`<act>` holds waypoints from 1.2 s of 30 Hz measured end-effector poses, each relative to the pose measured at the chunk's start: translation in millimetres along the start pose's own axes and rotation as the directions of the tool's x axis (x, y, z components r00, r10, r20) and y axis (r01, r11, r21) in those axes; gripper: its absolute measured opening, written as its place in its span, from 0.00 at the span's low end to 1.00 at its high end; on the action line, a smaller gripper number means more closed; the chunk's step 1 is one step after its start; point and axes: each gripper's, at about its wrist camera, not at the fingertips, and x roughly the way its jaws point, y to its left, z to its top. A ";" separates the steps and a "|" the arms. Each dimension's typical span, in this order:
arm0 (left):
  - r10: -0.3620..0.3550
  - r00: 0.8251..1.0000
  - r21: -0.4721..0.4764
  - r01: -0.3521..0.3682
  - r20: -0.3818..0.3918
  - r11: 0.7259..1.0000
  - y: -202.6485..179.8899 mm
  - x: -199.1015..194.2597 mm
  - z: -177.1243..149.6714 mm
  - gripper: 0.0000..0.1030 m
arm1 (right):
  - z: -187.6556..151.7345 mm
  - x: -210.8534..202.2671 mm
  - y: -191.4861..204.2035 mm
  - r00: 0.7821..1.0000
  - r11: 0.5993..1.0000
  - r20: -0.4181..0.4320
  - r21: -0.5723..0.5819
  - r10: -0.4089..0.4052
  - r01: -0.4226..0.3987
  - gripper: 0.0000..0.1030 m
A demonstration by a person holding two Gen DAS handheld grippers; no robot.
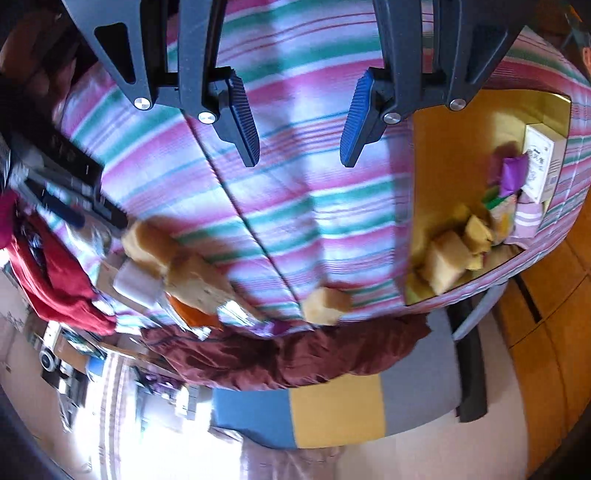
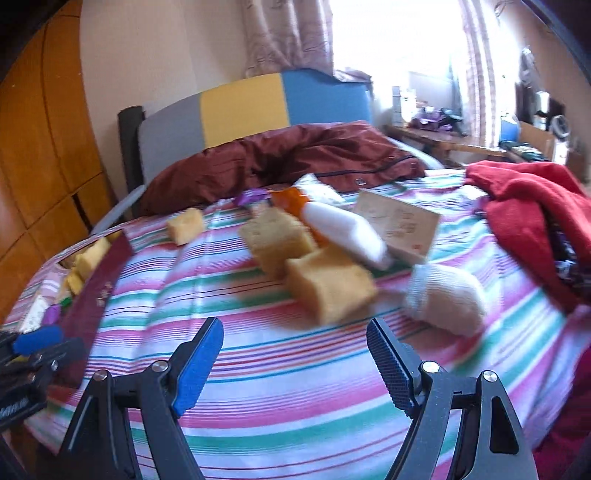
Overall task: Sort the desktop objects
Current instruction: 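Move both tools back from the tray toward the sponges and grey sock, then grasp the grey knit sock with the right tool while the left tool grasps a yellow sponge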
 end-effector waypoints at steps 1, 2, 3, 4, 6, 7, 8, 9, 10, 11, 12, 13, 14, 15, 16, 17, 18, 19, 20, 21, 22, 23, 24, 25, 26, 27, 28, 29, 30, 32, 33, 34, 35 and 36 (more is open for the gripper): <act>-0.005 1.000 0.013 0.005 -0.003 1.000 -4.7 1.1 -2.1 0.45 | 0.6 -1.3 -7.0 1.000 1.000 0.012 0.002 -0.027 0.027 0.78; -0.009 1.000 0.019 0.009 -0.004 1.000 -7.2 1.8 -3.6 0.45 | 1.4 -2.7 -12.3 0.999 0.999 0.022 0.005 -0.048 0.048 0.78; -0.012 1.000 0.023 0.012 -0.005 1.000 -8.4 2.0 -4.9 0.45 | 3.0 -3.7 -18.5 0.997 0.997 0.031 0.010 -0.070 0.070 0.78; -0.016 1.000 0.027 0.016 -0.009 1.000 -10.5 3.2 -6.0 0.45 | 4.9 -4.7 -25.2 0.995 0.995 0.040 0.019 -0.096 0.096 0.78; -0.029 0.999 0.026 0.030 -0.016 0.999 -12.0 5.5 -7.5 0.45 | 10.5 -5.3 -41.9 0.987 0.988 0.055 0.043 -0.150 0.148 0.78; -0.035 0.999 0.025 0.035 -0.018 0.999 -12.6 6.3 -7.8 0.45 | 13.5 -3.9 -50.6 0.982 0.983 0.054 0.058 -0.179 0.176 0.78; -0.043 0.999 0.023 0.044 -0.023 0.999 -13.1 7.3 -8.1 0.45 | 15.9 -2.0 -55.8 0.979 0.979 0.051 0.068 -0.197 0.194 0.78; -0.048 0.998 0.021 0.049 -0.026 0.999 -13.4 7.6 -8.5 0.45 | 18.4 1.6 -64.6 0.974 0.972 0.042 0.084 -0.222 0.218 0.79; -0.055 0.998 0.017 0.055 -0.029 0.998 -13.6 8.3 -8.8 0.45 | 19.4 4.5 -71.0 0.971 0.968 0.031 0.097 -0.236 0.232 0.81; -0.058 0.998 0.014 0.059 -0.033 0.998 -13.8 9.1 -8.9 0.45 | 21.0 8.9 -79.4 0.969 0.963 0.016 0.116 -0.246 0.243 0.84; -0.061 0.997 0.014 0.061 -0.040 0.998 -14.5 10.3 -8.8 0.45 | 21.7 12.4 -84.7 0.968 0.960 0.002 0.129 -0.252 0.250 0.84; -0.062 0.997 0.015 0.063 -0.047 0.998 -15.3 11.7 -8.6 0.45 | 22.3 15.7 -89.2 0.966 0.956 -0.011 0.142 -0.258 0.257 0.84; -0.062 0.997 0.018 0.063 -0.051 0.998 -16.3 12.7 -8.2 0.45 | 22.3 18.7 -93.4 0.968 0.955 -0.017 0.158 -0.250 0.249 0.84; -0.059 0.997 0.021 0.060 -0.053 0.998 -17.7 13.3 -7.8 0.45 | 22.3 20.5 -95.2 0.971 0.958 -0.016 0.165 -0.237 0.236 0.84; -0.057 0.997 0.026 0.058 -0.053 0.998 -19.0 13.9 -7.2 0.45 | 23.0 23.1 -95.3 0.974 0.960 -0.014 0.164 -0.228 0.227 0.84; -0.056 0.997 0.029 0.057 -0.053 0.998 -20.2 14.6 -6.6 0.45 | 24.3 27.2 -93.9 0.972 0.960 -0.017 0.151 -0.235 0.235 0.84; -0.057 0.997 0.033 0.059 -0.055 0.998 -21.3 15.4 -5.4 0.45 | 25.0 29.6 -92.4 0.969 0.959 -0.017 0.141 -0.245 0.245 0.84; -0.060 0.997 0.037 0.062 -0.057 0.997 -22.9 16.5 -4.0 0.45 | 26.0 33.0 -91.6 0.968 0.959 -0.013 0.133 -0.249 0.249 0.83; -0.061 0.996 0.041 0.063 -0.057 0.997 -24.4 17.4 -2.6 0.45 | 26.1 36.9 -91.9 0.968 0.960 -0.016 0.130 -0.249 0.249 0.81; -0.062 0.997 0.045 0.065 -0.056 0.997 -25.9 18.2 -0.8 0.45 | 26.3 40.3 -91.8 0.967 0.959 -0.022 0.126 -0.254 0.255 0.78; -0.065 0.996 0.050 0.068 -0.054 0.996 -28.2 19.1 1.4 0.45 | 26.0 43.9 -92.5 0.964 0.956 -0.029 0.123 -0.263 0.265 0.72; -0.070 0.996 0.054 0.073 -0.053 0.996 -30.1 19.7 3.3 0.45 | 24.7 46.5 -93.1 0.962 0.954 -0.038 0.122 -0.271 0.274 0.68; -0.077 0.996 0.061 0.080 -0.049 0.995 -32.9 20.9 6.6 0.45 | 23.5 48.2 -94.0 0.957 0.949 -0.039 0.122 -0.287 0.289 0.66; -0.081 0.996 0.065 0.084 -0.046 0.994 -34.9 21.7 8.8 0.45 | 22.8 49.0 -95.3 0.955 0.947 -0.034 0.123 -0.295 0.297 0.63; -0.086 0.995 0.069 0.089 -0.044 0.994 -37.5 23.0 11.6 0.45 | 22.4 49.0 -96.7 0.956 0.947 -0.030 0.129 -0.292 0.293 0.61; -0.092 0.995 0.071 0.095 -0.045 0.993 -40.4 24.8 14.4 0.45 | 22.1 48.3 -97.4 0.955 0.946 -0.026 0.132 -0.295 0.296 0.59; -0.101 0.994 0.072 0.104 -0.049 0.992 -43.6 27.6 18.0 0.45 | 22.2 48.1 -97.8 0.954 0.945 -0.023 0.131 -0.300 0.300 0.57; -0.110 0.993 0.071 0.114 -0.051 0.991 -46.9 30.6 21.5 0.45 | 21.9 46.9 -98.0 0.951 0.943 -0.015 0.131 -0.308 0.307 0.55; -0.120 0.991 0.069 0.123 -0.054 0.990 -50.0 33.3 24.9 0.45 | 21.4 45.5 -98.5 0.948 0.939 -0.005 0.135 -0.317 0.315 0.54; -0.146 0.987 0.062 0.150 -0.061 0.987 -57.7 39.5 31.9 0.45 | 19.4 41.8 -100.2 0.939 0.928 0.014 0.156 -0.345 0.339 0.53; -0.160 0.985 0.059 0.164 -0.063 0.985 -62.3 42.4 35.5 0.45 | 18.1 40.5 -102.3 0.938 0.925 0.022 0.171 -0.347 0.338 0.53; -0.172 0.983 0.057 0.176 -0.064 0.983 -68.3 46.1 39.9 0.46 | 17.3 39.5 -104.7 0.939 0.925 0.029 0.185 -0.342 0.332 0.53; -0.185 0.980 0.057 0.189 -0.068 0.980 -75.4 50.3 44.3 0.46 | 15.8 38.1 -107.8 0.942 0.926 0.038 0.201 -0.333 0.319 0.53; -0.195 0.978 0.055 0.199 -0.072 0.978 -80.7 53.4 47.1 0.47 | 14.7 37.4 -109.7 0.945 0.927 0.043 0.212 -0.324 0.309 0.53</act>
